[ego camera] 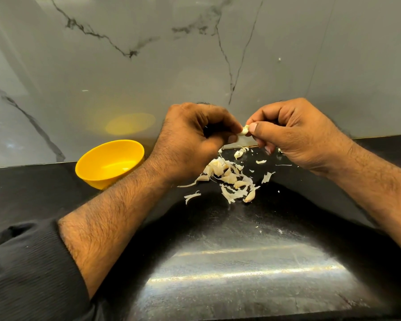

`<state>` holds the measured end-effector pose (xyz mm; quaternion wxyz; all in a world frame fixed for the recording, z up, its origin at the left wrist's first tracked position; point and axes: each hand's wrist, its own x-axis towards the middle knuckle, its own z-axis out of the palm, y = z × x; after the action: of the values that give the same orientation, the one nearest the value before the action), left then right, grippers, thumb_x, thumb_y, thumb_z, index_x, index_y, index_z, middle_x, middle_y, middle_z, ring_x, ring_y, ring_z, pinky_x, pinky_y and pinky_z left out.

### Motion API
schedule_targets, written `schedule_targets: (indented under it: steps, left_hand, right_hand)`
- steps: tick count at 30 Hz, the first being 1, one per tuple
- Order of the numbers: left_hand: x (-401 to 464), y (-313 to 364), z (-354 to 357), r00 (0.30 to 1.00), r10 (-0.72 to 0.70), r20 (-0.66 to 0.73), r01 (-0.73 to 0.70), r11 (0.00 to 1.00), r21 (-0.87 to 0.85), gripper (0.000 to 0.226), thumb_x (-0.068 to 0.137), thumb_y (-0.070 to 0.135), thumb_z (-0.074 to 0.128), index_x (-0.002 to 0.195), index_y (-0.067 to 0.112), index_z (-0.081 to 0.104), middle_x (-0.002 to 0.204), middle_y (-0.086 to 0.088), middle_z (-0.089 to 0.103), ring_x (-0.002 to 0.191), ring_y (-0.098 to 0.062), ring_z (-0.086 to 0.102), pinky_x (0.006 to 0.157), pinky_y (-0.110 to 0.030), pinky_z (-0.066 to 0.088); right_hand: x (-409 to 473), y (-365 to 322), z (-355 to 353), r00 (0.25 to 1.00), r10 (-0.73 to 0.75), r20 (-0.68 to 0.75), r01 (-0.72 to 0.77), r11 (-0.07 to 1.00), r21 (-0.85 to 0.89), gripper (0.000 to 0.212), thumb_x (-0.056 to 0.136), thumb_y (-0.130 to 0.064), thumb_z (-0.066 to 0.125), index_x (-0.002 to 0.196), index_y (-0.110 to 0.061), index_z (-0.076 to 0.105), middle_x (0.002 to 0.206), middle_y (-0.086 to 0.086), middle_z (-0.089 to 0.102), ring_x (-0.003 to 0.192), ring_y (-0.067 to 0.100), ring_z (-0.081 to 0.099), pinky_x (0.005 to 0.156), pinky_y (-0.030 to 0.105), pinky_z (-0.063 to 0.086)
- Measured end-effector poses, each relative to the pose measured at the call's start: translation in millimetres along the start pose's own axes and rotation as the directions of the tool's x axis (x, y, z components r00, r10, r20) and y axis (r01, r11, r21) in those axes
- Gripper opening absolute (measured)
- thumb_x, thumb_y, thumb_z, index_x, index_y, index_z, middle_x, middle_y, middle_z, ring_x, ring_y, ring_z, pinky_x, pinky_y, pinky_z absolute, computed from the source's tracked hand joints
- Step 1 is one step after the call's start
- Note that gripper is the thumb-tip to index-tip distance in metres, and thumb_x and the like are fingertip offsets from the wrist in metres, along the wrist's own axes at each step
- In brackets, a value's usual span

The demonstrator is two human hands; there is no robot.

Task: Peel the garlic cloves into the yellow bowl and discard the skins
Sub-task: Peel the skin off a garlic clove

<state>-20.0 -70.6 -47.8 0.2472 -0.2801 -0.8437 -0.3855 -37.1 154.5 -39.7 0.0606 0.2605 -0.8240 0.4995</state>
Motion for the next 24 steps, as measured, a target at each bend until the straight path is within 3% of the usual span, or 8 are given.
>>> schedule_targets:
  steps: [4, 9, 12, 14, 20, 24]
  left_hand:
    - [1.0, -8.4, 3.1, 0.995, -0.098, 0.028, 0.101, 0.962, -0.252, 0.017, 0.088, 0.0, 0.083, 0.102, 0.009, 0.081, 0.093, 0.001, 0.081, 0.09, -0.016, 0.079, 0.085, -0.033, 0.064]
    - [-2.5, -4.0, 12.4, 0.964, -0.26, 0.064, 0.253, 0.81, -0.529, 0.016, 0.088, -0.007, 0.078, 0.103, 0.001, 0.077, 0.09, -0.012, 0.08, 0.082, -0.023, 0.078, 0.077, -0.03, 0.063]
    - [-3.7, -1.4, 16.3, 0.929, -0.347, 0.129, 0.339, 0.657, -0.674, 0.015, 0.09, -0.005, 0.075, 0.102, 0.004, 0.077, 0.09, -0.013, 0.079, 0.083, -0.024, 0.077, 0.073, -0.028, 0.062]
    - [-3.4, 0.2, 15.8, 0.917, -0.371, 0.148, 0.364, 0.623, -0.692, 0.014, 0.091, -0.004, 0.074, 0.102, 0.005, 0.077, 0.091, -0.014, 0.079, 0.084, -0.025, 0.077, 0.072, -0.029, 0.062]
    - [-3.1, -0.8, 8.7, 0.962, -0.272, 0.024, 0.258, 0.876, -0.407, 0.013, 0.09, 0.009, 0.083, 0.103, 0.007, 0.082, 0.089, -0.006, 0.081, 0.081, -0.016, 0.075, 0.071, -0.027, 0.061]
    - [-4.1, -0.8, 11.3, 0.978, -0.21, 0.018, 0.208, 0.947, -0.244, 0.009, 0.09, 0.017, 0.085, 0.099, 0.015, 0.081, 0.085, 0.006, 0.079, 0.079, -0.005, 0.074, 0.072, -0.021, 0.06]
  right_hand:
    - [0.8, 0.9, 5.1, 0.997, 0.074, 0.009, -0.074, 0.974, 0.213, 0.018, 0.101, -0.003, 0.061, 0.087, -0.002, 0.073, 0.065, 0.01, 0.058, 0.054, 0.016, 0.051, 0.053, 0.025, 0.048]
    - [0.5, -0.1, 13.3, 0.979, 0.195, 0.056, -0.197, 0.84, 0.505, 0.016, 0.1, -0.001, 0.057, 0.094, 0.006, 0.07, 0.068, 0.008, 0.051, 0.055, 0.014, 0.042, 0.054, 0.028, 0.043]
    - [1.1, -2.7, 12.7, 0.972, 0.213, 0.103, -0.232, 0.771, 0.593, 0.016, 0.099, -0.002, 0.057, 0.094, 0.002, 0.071, 0.07, 0.006, 0.05, 0.057, 0.013, 0.04, 0.056, 0.03, 0.04]
    - [1.1, -3.9, 11.7, 0.971, 0.205, 0.124, -0.237, 0.748, 0.621, 0.016, 0.099, -0.003, 0.057, 0.094, 0.001, 0.072, 0.071, 0.005, 0.05, 0.057, 0.013, 0.04, 0.057, 0.03, 0.039]
    - [2.5, 0.8, 11.3, 0.978, 0.211, 0.006, -0.187, 0.856, 0.482, 0.016, 0.1, -0.006, 0.063, 0.098, 0.005, 0.074, 0.069, 0.007, 0.055, 0.057, 0.013, 0.045, 0.053, 0.026, 0.045]
    - [2.4, 1.8, 11.8, 0.982, 0.188, 0.02, -0.176, 0.872, 0.458, 0.017, 0.099, -0.009, 0.066, 0.098, 0.006, 0.074, 0.069, 0.007, 0.057, 0.056, 0.013, 0.047, 0.053, 0.026, 0.046]
